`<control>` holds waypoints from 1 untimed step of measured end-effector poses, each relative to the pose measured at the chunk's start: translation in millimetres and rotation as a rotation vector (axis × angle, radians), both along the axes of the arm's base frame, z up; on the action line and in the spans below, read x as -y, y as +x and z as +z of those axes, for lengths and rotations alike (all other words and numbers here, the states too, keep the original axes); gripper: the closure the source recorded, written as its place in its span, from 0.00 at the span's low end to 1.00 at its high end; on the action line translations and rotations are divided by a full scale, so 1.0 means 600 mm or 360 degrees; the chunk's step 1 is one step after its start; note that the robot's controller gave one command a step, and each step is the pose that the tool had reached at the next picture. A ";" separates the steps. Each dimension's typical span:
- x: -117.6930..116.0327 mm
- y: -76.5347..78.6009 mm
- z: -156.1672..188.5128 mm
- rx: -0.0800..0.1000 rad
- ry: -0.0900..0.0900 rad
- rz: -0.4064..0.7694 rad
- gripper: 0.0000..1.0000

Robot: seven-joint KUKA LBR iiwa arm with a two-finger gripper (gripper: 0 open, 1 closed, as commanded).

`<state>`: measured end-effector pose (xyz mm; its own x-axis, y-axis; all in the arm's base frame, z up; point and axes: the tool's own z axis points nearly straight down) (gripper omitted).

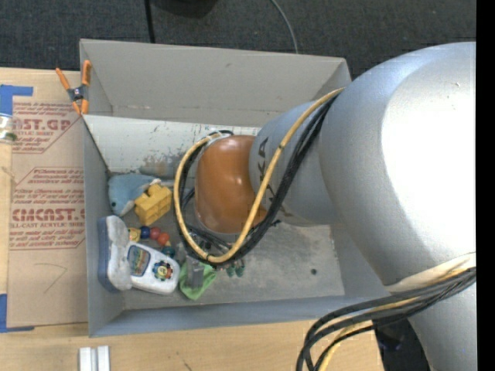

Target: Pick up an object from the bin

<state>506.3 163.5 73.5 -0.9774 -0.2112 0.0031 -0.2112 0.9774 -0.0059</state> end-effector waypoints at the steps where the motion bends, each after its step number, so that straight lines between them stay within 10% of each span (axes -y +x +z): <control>1: -0.002 0.000 -0.002 0.0006 0.0002 -0.0004 1.00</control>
Offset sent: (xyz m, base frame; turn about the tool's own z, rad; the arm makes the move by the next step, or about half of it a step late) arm 0.0121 0.0211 -0.0035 -0.0250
